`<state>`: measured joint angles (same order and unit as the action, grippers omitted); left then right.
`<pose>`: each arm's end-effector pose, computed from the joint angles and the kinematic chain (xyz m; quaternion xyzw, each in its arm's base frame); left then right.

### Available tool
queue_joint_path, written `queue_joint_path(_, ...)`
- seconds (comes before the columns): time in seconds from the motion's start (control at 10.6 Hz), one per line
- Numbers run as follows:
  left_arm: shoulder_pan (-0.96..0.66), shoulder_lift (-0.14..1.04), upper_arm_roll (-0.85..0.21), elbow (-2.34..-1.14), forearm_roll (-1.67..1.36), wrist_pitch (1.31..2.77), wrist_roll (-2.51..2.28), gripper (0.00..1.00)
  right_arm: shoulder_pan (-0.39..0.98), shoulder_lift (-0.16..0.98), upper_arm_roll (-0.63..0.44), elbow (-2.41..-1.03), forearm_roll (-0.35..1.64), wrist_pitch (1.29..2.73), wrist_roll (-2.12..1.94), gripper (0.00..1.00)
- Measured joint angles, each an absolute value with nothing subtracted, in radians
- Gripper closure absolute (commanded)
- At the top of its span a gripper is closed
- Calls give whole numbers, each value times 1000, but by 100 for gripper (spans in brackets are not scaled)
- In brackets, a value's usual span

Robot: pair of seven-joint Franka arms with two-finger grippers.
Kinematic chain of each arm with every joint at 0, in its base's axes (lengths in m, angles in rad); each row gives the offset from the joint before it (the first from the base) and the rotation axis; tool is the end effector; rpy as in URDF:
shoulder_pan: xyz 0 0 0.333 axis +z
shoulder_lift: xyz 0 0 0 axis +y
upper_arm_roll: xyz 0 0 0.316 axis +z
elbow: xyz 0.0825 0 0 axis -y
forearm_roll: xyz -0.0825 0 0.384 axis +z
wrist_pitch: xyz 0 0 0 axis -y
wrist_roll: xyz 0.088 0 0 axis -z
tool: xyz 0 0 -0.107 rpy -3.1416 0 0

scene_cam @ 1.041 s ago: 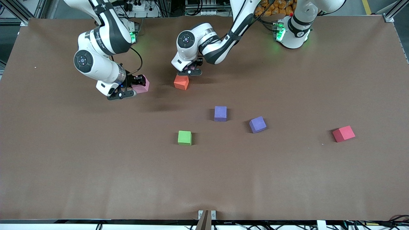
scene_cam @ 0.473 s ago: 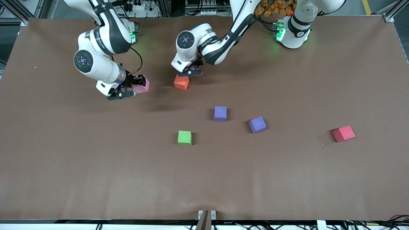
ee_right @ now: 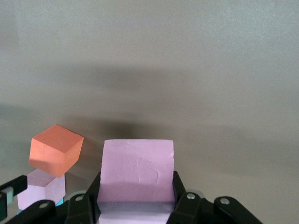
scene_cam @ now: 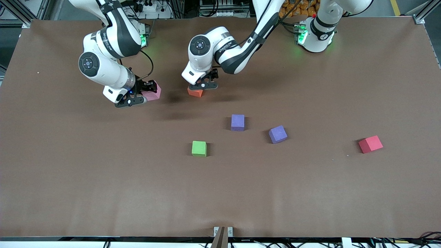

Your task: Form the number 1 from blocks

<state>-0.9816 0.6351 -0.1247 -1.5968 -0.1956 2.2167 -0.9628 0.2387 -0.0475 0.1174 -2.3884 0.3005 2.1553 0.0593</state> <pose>0.3159 -0.6188 0.2632 0.9934 -0.0003 -0.1017 0.0529 0.4349 0.1745 0.3241 -0.9879 -0.0525 0.1130 0.0926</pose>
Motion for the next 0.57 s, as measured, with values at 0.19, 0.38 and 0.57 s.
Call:
queue_joint_path(0.19,-999,637,-124,-1597,-182,2216,-809,0,247,-49,122,-2378,301,2155,94,48)
queue_joint_path(0.38,-1007,641,-109,-1596,-179,2224,-740,0,238,-49,120,-2376,301,2155,108,48)
queue_joint_path(0.57,-1008,647,-91,-1588,-179,2242,-727,0,194,-49,118,-2376,295,2151,100,47)
